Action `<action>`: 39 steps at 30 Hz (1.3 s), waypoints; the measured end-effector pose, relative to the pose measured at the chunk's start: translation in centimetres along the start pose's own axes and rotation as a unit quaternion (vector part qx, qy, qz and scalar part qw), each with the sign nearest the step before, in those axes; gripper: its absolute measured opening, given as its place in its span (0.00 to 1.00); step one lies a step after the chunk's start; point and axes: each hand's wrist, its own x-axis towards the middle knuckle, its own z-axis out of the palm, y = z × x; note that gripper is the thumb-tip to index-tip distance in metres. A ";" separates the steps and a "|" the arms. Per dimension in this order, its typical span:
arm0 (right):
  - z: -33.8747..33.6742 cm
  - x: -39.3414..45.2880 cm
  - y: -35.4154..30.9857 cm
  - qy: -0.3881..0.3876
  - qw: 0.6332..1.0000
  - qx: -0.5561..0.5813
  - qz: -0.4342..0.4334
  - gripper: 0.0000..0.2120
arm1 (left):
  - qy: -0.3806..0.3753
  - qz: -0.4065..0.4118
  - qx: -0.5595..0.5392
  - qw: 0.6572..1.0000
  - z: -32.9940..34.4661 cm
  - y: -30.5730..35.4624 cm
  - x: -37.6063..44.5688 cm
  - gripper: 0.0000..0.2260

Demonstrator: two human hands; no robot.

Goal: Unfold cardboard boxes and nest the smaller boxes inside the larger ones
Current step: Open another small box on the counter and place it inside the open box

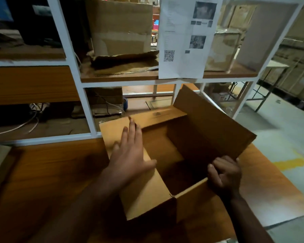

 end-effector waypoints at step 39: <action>1.5 11.1 0.0 -0.266 0.864 -0.364 0.225 0.11 | 0.238 0.002 -0.121 0.964 5.6 -7.7 4.9 0.29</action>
